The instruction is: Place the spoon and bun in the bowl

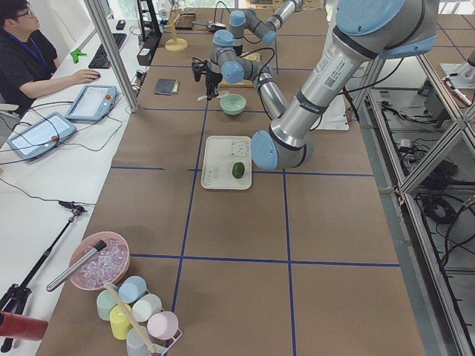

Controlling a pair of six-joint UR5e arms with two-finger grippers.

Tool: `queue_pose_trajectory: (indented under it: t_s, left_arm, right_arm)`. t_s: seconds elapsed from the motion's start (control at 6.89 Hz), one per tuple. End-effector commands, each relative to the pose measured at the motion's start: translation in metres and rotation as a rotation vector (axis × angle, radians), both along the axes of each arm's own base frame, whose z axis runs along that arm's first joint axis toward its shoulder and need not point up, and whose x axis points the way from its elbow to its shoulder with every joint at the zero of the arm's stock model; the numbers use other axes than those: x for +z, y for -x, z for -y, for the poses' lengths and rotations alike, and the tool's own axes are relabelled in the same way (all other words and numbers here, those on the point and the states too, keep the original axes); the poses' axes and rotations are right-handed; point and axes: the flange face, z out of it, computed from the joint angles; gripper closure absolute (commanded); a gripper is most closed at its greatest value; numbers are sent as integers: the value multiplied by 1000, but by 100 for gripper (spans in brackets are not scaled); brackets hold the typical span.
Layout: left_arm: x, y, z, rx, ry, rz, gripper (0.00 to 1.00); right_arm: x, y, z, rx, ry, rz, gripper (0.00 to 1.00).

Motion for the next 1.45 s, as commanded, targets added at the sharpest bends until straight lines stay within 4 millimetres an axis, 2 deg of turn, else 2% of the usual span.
queue_pose_trajectory:
  t_s: [0.0, 0.15, 0.44, 0.73, 1.02, 1.16, 1.31]
  left_arm:
    - [-10, -36, 4, -17, 34, -52, 100]
    - [-16, -42, -1, -21, 43, -75, 100]
    - [-12, -70, -5, -13, 60, -97, 100]
    - [-6, -93, -24, -29, 35, -77, 100]
    - [1, -105, -38, -14, 31, -64, 100]
    - [10, -105, -38, -11, 33, -54, 100]
    - [10, -103, -39, -10, 31, -54, 25]
  right_arm:
    - [-4, -5, 1, 4, -6, 8, 100]
    - [-9, -11, 1, 4, -6, 16, 100]
    - [-29, -35, 6, 25, 9, 10, 100]
    - [-37, -48, 13, 29, 21, 30, 100]
    - [-47, -52, 19, 34, 18, 49, 100]
    - [-49, -54, 20, 34, 19, 54, 100]
    - [-50, -53, 20, 34, 18, 55, 100]
